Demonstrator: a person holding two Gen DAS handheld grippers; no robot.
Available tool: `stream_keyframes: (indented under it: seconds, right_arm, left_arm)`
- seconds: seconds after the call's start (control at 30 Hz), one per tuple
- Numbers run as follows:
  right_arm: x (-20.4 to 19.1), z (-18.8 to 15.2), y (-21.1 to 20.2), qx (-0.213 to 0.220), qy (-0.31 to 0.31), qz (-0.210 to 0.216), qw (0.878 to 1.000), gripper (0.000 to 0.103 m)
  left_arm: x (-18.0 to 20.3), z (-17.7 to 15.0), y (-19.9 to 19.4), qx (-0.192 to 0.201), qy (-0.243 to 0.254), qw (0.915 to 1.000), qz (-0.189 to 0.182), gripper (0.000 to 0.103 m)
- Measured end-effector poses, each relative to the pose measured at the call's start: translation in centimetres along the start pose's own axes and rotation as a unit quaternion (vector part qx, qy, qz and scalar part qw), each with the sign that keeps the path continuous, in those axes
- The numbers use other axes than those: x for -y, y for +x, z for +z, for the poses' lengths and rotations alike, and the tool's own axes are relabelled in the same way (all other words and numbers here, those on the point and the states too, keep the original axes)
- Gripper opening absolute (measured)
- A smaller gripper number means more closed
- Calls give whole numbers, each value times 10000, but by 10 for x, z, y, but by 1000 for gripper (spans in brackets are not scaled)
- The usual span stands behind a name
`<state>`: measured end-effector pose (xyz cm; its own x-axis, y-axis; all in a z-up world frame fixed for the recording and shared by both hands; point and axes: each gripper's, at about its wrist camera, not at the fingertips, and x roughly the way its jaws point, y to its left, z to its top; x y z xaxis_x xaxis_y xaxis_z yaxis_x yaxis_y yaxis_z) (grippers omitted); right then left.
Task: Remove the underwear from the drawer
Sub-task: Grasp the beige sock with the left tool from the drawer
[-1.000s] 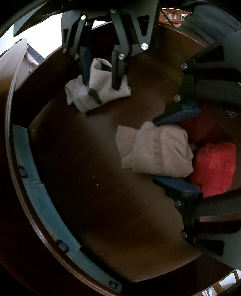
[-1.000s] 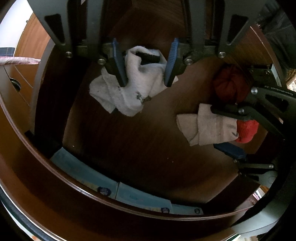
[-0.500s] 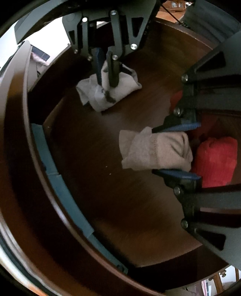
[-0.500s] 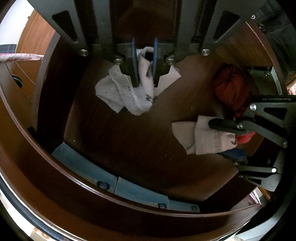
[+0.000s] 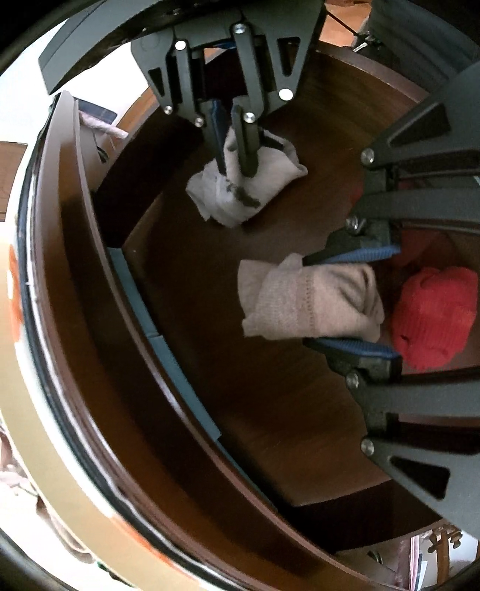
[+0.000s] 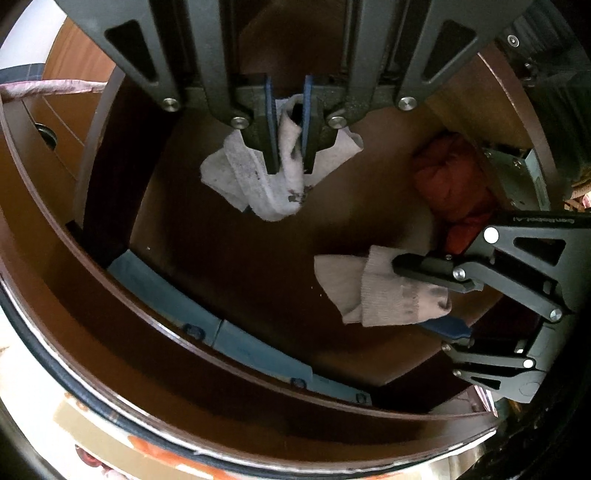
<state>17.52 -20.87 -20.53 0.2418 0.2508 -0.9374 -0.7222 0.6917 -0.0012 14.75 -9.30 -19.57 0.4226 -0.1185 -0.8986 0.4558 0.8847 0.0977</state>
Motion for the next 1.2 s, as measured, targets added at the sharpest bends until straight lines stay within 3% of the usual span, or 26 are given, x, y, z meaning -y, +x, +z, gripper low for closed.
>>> stream_keyframes:
  seconds: [0.2,1.0,1.2]
  right_arm:
    - [-3,-20,-27,326,-8,8,9995,12]
    - [-22,-39,-77,914,-63,-201,9956,11]
    - [-25,-48,-98,1230,-72,-167,9922,10]
  left_arm:
    - [2,0,-3,155,21,9999,41,34]
    - [-4,-12,-31,697,73,9969,353,33]
    - [-9,-14,-43,961,-47,9945,417,33]
